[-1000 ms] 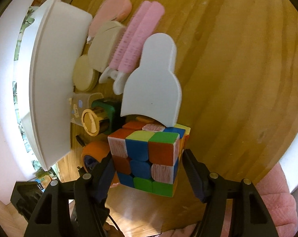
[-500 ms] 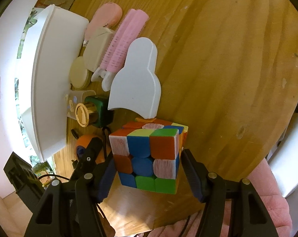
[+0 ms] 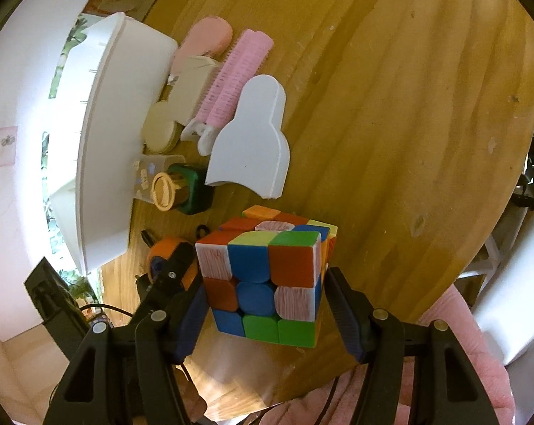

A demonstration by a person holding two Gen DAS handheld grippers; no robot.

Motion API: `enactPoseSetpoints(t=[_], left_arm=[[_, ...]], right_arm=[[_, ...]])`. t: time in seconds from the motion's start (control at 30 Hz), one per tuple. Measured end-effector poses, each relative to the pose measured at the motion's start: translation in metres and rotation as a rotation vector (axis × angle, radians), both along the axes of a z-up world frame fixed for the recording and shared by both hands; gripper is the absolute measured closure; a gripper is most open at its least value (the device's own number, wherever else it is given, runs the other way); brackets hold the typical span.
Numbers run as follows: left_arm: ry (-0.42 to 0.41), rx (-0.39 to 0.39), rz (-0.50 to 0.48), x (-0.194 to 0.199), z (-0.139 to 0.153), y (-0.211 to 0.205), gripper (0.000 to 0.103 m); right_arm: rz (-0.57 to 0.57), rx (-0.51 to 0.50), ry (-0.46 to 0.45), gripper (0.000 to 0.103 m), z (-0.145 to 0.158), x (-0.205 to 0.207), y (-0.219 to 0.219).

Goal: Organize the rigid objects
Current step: 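Lift the speaker and cube and carry both over the white tray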

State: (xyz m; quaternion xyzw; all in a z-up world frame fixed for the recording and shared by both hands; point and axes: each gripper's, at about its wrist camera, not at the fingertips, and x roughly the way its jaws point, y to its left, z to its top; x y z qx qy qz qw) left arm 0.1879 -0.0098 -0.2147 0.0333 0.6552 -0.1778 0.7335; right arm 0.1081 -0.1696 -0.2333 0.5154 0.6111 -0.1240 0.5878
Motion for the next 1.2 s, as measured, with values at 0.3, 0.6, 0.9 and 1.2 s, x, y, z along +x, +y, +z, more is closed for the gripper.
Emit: enactPoseSetpoints(t=[0.3,0.6,0.9,1.2], left_arm=[[0.047,0.02,-0.004,-0.02,-0.003,0.019,0.021],[0.075,0.058,0.005,-0.032,0.003,0.048,0.021],[0.06,0.063,0.035,-0.032,0.03,0.077,0.021],[-0.022,0.059,0.059,-0.029,0.071,0.086,0.021]], right_arm=[[0.002,-0.038,-0.069,0.038,0.018,-0.008,0.008],[0.041,-0.094,-0.173,0.038,0.042,0.002,0.021],[0.118,-0.145,-0.291,0.038,0.07,0.024,0.035],[0.214,-0.204,-0.415,0.039,0.098,0.05,0.041]])
